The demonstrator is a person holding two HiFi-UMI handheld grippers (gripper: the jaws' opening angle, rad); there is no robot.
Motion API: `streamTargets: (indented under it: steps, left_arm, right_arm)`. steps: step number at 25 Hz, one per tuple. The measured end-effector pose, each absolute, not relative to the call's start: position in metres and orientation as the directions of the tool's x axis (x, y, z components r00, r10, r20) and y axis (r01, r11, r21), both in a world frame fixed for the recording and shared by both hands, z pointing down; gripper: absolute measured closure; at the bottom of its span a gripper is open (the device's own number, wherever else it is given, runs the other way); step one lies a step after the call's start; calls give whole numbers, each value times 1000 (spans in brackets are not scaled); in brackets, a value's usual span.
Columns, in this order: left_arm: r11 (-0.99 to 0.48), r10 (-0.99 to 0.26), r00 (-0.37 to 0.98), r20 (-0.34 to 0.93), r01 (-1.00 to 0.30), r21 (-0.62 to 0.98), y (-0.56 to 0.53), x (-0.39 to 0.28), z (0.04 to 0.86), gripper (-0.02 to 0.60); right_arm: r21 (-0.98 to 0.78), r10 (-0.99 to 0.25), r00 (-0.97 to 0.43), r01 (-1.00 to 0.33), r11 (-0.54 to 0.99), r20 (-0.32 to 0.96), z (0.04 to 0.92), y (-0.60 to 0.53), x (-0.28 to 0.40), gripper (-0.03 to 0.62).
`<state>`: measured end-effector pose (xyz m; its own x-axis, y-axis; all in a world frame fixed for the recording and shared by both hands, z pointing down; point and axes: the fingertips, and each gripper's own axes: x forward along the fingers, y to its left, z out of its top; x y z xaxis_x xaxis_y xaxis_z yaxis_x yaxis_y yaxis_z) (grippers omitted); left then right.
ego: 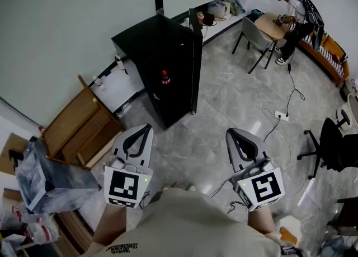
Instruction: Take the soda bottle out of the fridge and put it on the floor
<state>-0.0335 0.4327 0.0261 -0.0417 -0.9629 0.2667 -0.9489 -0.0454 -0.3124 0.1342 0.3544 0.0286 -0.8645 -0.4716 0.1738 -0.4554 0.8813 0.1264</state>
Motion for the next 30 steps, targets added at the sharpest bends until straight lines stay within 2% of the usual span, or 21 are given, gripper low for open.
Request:
streamTargets:
  steps: [16, 30]
  left_arm:
    - [-59, -950, -35, 310, -955, -291, 402, -1, 54, 575]
    - [-70, -945, -27, 326, -957, -283, 341, -37, 71, 575]
  right_arm:
    - [106, -446, -860, -433, 895, 249, 65, 325, 157, 597]
    - [82, -442, -854, -437, 896, 273, 86, 270, 129, 597]
